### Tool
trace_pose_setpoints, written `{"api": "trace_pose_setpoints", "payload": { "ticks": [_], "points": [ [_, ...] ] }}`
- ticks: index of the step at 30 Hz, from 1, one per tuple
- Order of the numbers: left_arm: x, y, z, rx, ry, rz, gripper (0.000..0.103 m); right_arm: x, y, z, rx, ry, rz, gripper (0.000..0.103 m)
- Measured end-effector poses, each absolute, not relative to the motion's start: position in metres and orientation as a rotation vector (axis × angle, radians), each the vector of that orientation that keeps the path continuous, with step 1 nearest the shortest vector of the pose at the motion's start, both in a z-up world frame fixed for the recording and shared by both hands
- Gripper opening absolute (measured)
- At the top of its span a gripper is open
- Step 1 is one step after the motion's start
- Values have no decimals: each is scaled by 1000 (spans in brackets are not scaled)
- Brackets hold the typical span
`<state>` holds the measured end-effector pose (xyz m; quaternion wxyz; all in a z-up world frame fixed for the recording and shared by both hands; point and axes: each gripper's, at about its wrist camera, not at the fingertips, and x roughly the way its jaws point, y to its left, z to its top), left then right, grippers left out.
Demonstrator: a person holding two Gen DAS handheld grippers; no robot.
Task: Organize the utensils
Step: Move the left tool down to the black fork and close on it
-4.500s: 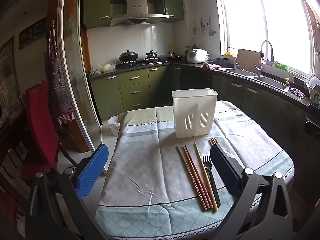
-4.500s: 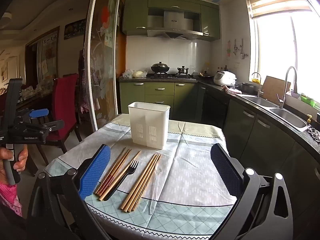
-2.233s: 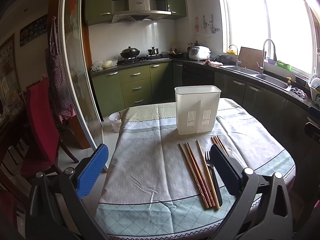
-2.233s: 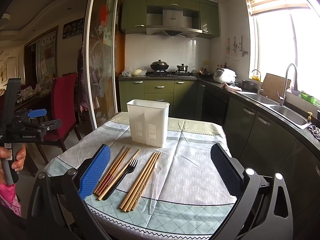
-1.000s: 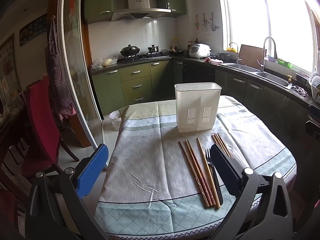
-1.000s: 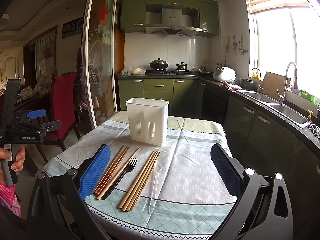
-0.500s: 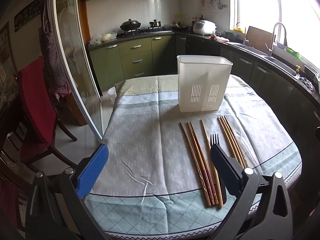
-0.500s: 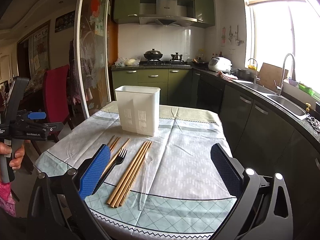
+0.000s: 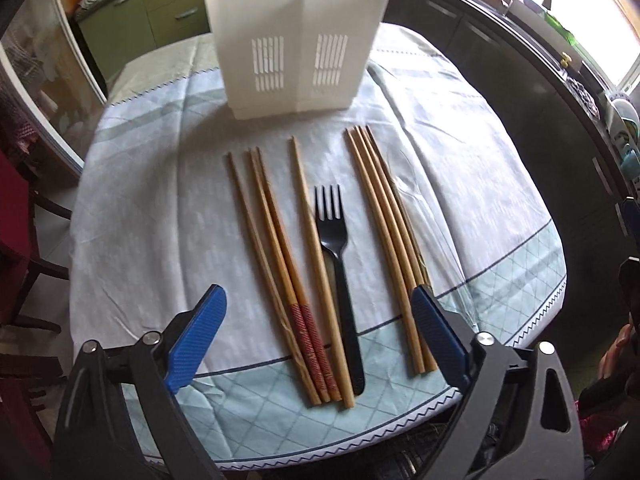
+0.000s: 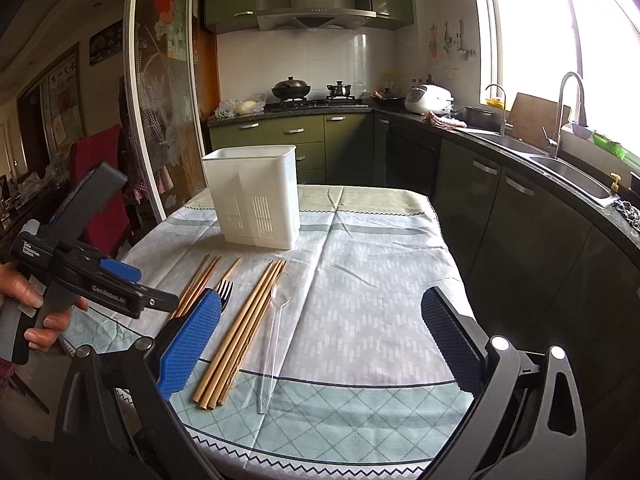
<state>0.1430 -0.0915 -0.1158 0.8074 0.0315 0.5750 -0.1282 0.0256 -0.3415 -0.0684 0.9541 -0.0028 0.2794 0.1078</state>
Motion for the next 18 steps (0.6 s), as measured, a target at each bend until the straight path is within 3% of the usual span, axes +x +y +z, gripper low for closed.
{"api": "trace_pose_setpoints", "payload": {
  "ticks": [5, 7, 9, 18],
  "points": [
    [154, -111, -132, 59, 1323, -283, 70, 26, -349, -68, 9, 569, 208, 99],
    [157, -117, -136, 65, 1346, -280, 58, 27, -351, -68, 13, 570, 207, 99],
    [160, -122, -142, 61, 1377, -290, 53, 30, -350, -68, 8, 571, 216, 99],
    [170, -138, -156, 63, 1423, -291, 40, 82, -351, -93, -46, 694, 201, 98]
  ]
}}
